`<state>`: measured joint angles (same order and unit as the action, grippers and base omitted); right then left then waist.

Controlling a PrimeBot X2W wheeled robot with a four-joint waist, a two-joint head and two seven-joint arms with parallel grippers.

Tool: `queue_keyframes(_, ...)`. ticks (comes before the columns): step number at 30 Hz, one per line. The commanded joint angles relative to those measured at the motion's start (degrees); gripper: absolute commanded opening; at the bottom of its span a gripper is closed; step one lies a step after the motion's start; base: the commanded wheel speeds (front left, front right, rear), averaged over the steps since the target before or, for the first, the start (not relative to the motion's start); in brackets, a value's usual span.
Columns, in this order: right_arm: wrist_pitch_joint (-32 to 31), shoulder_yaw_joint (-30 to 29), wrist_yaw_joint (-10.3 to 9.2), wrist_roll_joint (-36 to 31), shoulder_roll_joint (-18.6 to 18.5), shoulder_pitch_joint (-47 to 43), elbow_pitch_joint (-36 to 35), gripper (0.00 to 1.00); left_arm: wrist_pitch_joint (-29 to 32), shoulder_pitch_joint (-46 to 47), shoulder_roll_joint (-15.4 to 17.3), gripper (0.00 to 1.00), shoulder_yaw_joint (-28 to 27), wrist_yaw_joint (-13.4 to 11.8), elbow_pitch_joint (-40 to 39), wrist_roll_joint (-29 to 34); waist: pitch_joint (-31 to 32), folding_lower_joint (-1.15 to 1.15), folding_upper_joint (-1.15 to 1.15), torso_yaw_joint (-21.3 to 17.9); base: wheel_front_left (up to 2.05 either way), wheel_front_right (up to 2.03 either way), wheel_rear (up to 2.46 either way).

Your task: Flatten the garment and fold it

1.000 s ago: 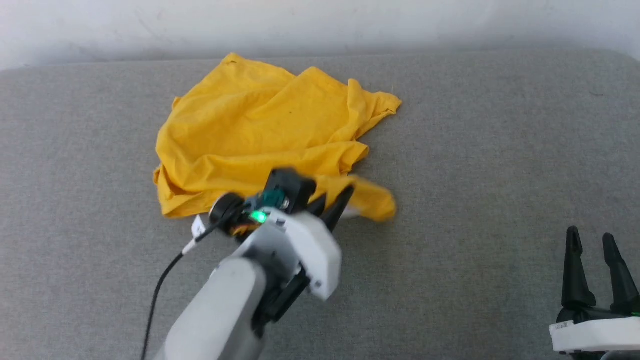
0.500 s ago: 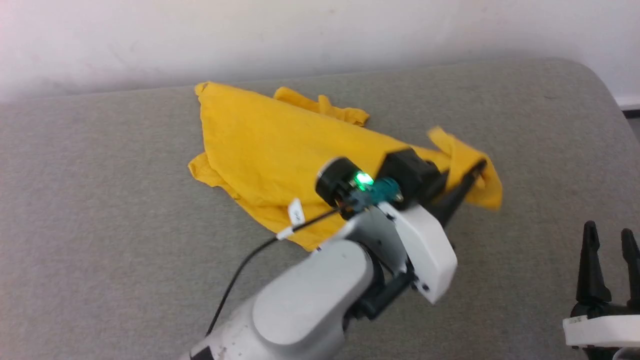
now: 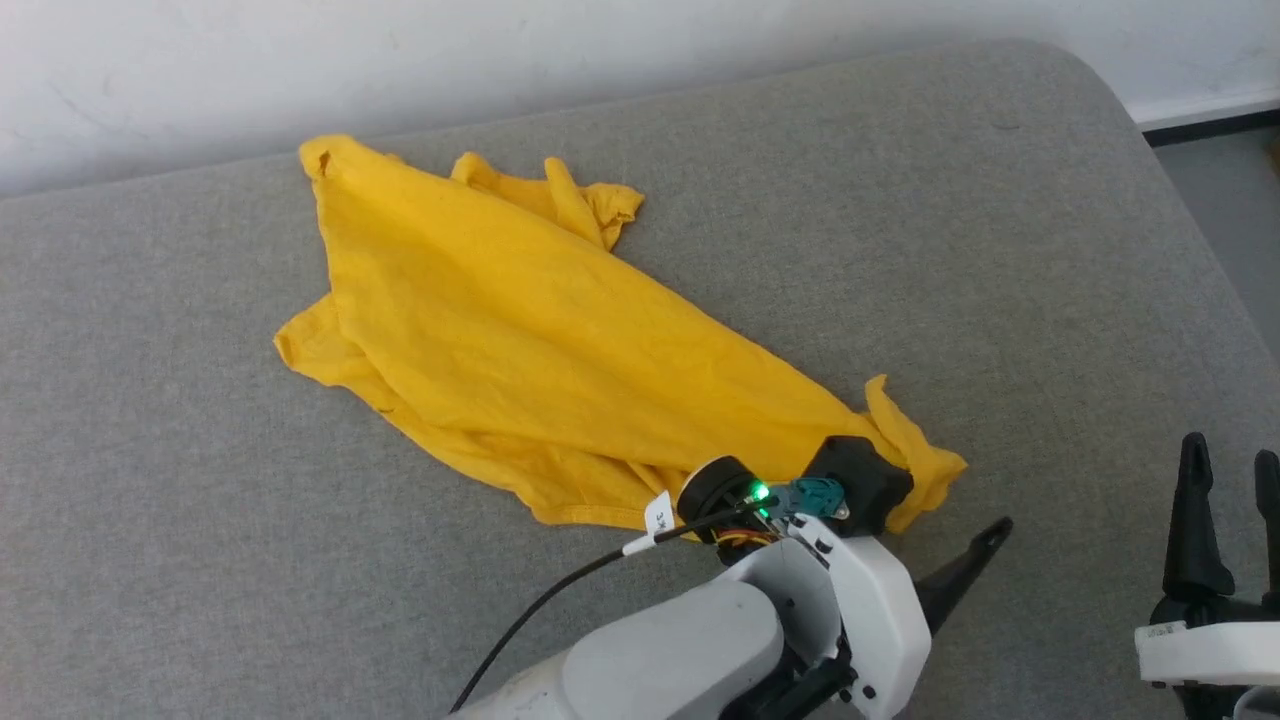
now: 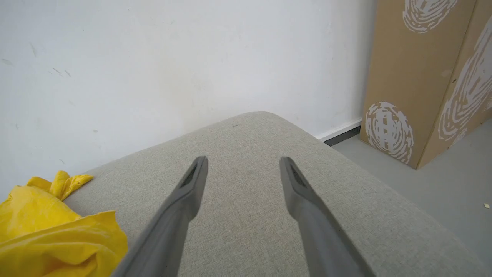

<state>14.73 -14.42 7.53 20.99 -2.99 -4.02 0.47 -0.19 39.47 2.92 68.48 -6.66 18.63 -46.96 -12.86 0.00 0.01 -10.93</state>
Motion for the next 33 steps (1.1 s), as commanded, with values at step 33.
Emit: queue_keyframes(33, -0.76, 0.43, -0.04, -2.54, 0.12, -1.11, -1.64, 1.00, -5.31, -3.02, 27.92, 1.00, -17.59, -13.42, -3.73, -1.72, 1.87, 0.00, -0.01, 10.38, 0.00, 0.00, 0.00)
